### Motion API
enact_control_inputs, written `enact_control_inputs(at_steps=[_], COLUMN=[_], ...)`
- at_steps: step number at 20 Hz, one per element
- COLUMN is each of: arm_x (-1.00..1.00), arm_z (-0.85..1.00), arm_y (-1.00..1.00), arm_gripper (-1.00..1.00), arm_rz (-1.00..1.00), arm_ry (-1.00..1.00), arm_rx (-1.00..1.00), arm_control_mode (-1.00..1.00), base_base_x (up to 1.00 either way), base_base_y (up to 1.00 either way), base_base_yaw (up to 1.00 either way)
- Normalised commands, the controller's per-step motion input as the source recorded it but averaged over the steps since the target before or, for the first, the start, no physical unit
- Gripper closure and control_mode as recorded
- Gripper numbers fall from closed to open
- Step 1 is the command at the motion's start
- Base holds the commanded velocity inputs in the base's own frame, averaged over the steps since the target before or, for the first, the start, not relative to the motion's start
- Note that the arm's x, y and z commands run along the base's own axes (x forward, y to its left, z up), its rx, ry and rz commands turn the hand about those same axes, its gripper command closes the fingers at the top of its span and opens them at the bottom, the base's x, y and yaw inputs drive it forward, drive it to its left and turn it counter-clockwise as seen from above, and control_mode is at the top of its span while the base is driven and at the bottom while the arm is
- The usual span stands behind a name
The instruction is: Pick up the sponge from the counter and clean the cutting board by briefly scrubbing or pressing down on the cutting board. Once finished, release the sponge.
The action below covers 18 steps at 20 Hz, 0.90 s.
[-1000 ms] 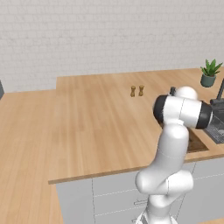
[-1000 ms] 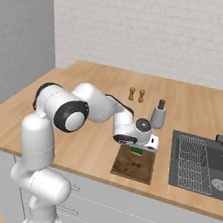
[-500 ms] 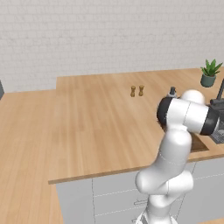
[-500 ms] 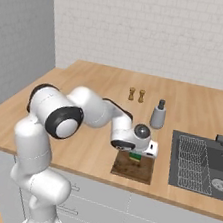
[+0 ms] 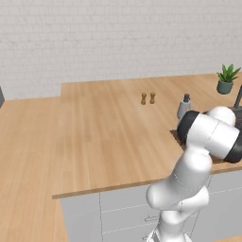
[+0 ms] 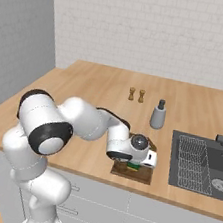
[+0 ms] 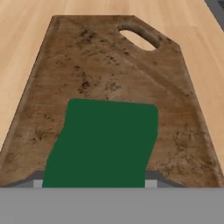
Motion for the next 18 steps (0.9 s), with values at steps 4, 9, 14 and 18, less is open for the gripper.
enact_control_inputs(at_steps=[4,9,14,18], arm_x=[-0.57,-0.54,-0.2,0.12], arm_z=[0.0,0.0,0.24,0.99], arm_y=[-0.04,-0.05,-0.17,-0.3], arm_gripper=[1.0,1.0,1.0,1.0], arm_rz=[0.0,0.0,0.0,0.02], arm_ry=[0.0,0.0,0.0,0.03], arm_rx=[0.0,0.0,0.0,0.0], arm_control_mode=[-1.0,-1.0,-1.0,-1.0], base_base_x=[0.0,0.0,0.0,0.0], base_base_y=[0.0,0.0,0.0,0.0], base_base_yaw=[0.0,0.0,0.0,0.0])
